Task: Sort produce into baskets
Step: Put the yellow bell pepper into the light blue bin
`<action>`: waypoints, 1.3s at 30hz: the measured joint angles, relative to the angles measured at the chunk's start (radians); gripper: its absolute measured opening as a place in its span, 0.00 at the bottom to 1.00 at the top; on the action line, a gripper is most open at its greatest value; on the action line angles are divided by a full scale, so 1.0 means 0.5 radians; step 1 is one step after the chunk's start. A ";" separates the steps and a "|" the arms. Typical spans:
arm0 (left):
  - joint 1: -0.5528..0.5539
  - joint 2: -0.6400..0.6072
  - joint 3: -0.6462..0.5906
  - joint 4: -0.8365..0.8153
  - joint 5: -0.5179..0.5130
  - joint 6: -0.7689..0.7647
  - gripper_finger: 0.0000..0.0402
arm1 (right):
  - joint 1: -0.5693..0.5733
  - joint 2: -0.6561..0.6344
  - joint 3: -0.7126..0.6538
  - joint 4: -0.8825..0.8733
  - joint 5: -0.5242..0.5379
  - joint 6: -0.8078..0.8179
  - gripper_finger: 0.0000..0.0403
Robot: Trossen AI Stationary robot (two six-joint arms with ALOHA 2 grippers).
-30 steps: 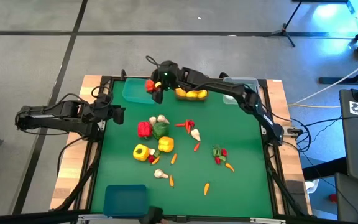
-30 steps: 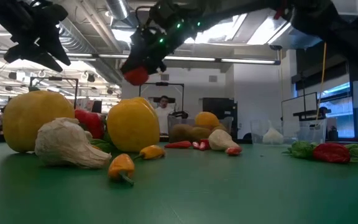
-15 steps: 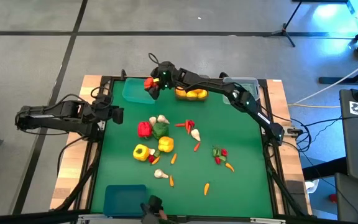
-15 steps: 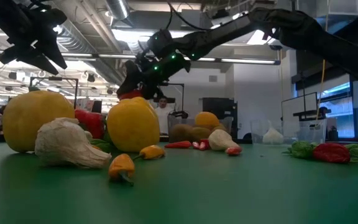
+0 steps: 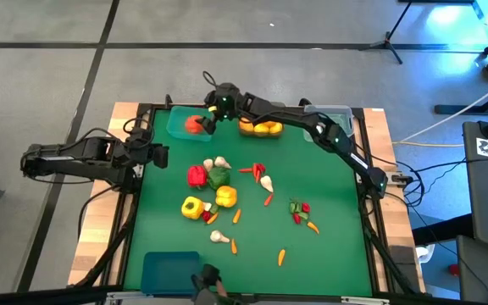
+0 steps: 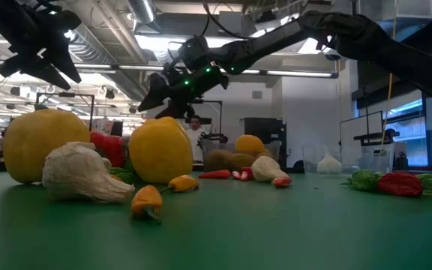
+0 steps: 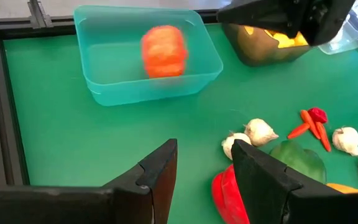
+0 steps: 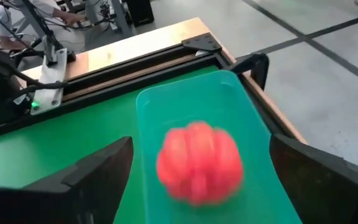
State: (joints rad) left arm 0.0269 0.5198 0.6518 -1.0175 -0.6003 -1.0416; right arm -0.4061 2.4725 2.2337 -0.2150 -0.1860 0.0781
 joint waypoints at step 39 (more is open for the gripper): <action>0.000 0.002 0.000 0.014 0.026 0.175 0.37 | 0.838 -0.390 -0.230 -1.457 -0.242 -0.627 0.87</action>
State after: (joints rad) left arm 0.0269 0.5209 0.6518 -1.0107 -0.5873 -0.9541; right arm 0.0129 2.2773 2.1189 -0.9436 -0.3070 -0.2352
